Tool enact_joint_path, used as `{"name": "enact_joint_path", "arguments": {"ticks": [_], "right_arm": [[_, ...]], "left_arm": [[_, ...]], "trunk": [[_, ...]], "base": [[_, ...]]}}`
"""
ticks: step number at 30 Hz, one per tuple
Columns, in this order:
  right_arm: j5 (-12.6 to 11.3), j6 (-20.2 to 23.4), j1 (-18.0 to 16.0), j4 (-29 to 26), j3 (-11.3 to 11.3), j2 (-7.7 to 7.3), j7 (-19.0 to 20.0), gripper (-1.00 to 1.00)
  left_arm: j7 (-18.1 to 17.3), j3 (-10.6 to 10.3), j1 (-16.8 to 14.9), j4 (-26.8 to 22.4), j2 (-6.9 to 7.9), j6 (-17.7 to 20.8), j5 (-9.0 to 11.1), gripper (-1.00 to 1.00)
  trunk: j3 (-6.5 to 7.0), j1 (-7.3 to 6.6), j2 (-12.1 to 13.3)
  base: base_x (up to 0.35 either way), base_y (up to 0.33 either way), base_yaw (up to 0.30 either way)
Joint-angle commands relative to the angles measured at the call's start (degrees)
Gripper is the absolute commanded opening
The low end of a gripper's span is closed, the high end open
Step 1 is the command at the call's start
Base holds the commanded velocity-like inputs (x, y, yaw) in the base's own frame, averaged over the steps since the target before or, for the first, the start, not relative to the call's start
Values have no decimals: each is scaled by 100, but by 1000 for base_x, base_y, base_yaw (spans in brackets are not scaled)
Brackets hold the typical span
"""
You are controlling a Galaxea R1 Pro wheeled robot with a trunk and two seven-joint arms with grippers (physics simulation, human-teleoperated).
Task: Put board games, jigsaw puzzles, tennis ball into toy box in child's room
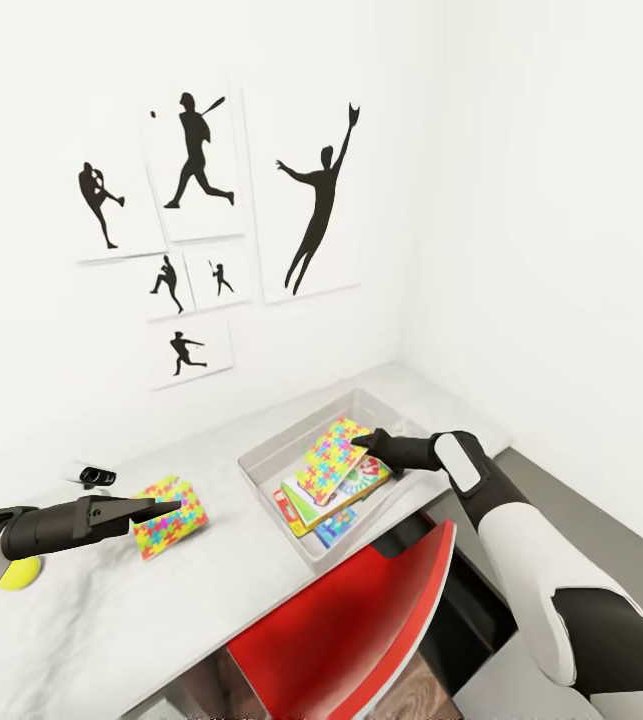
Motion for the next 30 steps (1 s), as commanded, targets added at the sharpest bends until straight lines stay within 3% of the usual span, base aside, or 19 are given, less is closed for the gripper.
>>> {"name": "enact_joint_path", "arguments": {"ticks": [1, 17, 18, 30], "right_arm": [[28, 15, -5, -10, 0, -1, 26, -100], [31, -330, 19, -76, 8, 0, 218, -100], [31, -331, 20, -78, 8, -1, 221, 100], [34, -336, 16, -85, 7, -18, 237, 100]], "left_arm": [[-16, -2, -4, -1, 2, 61, 6, 100], [-16, -5, -4, -1, 4, 61, 6, 100], [-16, -5, -4, -1, 3, 61, 6, 100], [-16, -5, -4, -1, 2, 61, -3, 100]], "trunk": [[-22, 3, -13], [-66, 3, -13], [-66, 3, -13], [-66, 3, -13]], "base": [[0, 0, 0], [0, 0, 0], [0, 0, 0], [0, 0, 0]]}}
